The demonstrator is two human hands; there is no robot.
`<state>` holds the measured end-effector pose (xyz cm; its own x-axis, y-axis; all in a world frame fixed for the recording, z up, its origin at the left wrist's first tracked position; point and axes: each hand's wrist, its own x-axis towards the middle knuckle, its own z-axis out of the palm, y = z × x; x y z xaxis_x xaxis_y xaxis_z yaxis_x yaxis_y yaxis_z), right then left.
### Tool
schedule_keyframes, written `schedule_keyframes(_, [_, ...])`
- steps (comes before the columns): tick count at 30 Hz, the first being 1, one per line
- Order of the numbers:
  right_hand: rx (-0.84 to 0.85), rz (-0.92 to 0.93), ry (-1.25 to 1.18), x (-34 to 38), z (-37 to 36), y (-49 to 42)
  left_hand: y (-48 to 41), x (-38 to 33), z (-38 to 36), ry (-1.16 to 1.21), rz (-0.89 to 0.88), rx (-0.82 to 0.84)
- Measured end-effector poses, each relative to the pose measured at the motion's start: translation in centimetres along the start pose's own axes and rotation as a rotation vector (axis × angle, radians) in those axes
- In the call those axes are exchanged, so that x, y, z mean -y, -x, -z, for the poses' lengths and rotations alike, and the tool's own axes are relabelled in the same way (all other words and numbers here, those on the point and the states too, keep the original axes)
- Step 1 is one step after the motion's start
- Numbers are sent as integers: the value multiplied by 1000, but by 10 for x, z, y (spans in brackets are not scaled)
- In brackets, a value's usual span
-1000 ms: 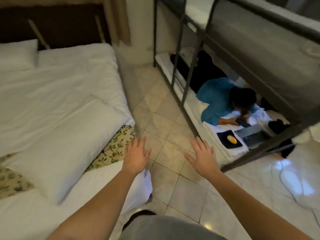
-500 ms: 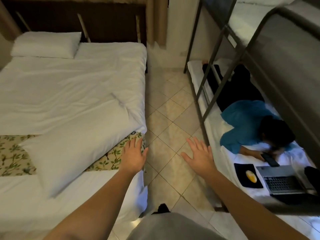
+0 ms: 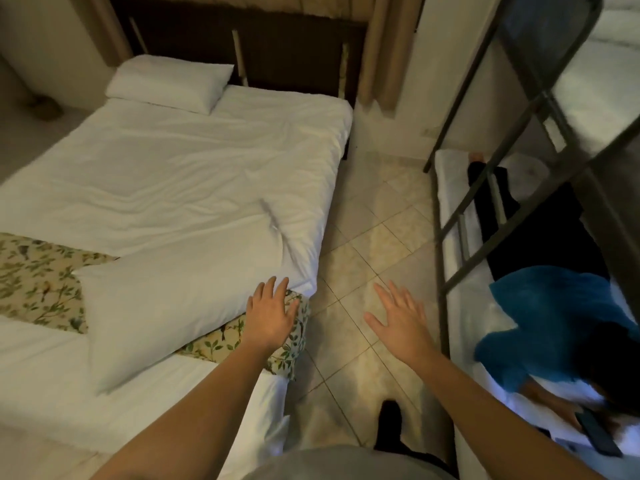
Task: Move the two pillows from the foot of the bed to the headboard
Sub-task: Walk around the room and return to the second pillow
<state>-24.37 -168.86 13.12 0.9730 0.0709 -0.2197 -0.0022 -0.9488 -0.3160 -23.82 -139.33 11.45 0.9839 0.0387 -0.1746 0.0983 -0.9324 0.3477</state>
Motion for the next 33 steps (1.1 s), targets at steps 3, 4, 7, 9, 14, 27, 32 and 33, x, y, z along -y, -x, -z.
schedule_keyframes(3, [45, 85, -7, 2, 0, -44, -15, 10, 0, -3, 105, -20])
schedule_keyframes(4, [57, 127, -11, 3, 0, -62, -21, 14, 1, 4, 151, -32])
schedule_keyframes(7, [92, 205, -7, 7, 3, -106, -36, 18, 5, 41, 255, -57])
schedule_keyframes(9, [121, 263, 12, 11, 10, -138, -45, 14, 10, 75, 336, -90])
schedule_keyframes(14, [198, 436, 10, 28, 25, -208, -60, 6, 21, 130, 513, -189])
schedule_keyframes(27, [367, 610, 113, 137, -6, -311, -78, 87, 26, 235, 832, -251])
schedule_keyframes(32, [396, 560, 93, 187, -36, -346, -109, 159, 40, 315, 909, -253])
schedule_keyframes(33, [411, 540, 96, 196, -42, -353, -115, 173, 44, 333, 923, -253])
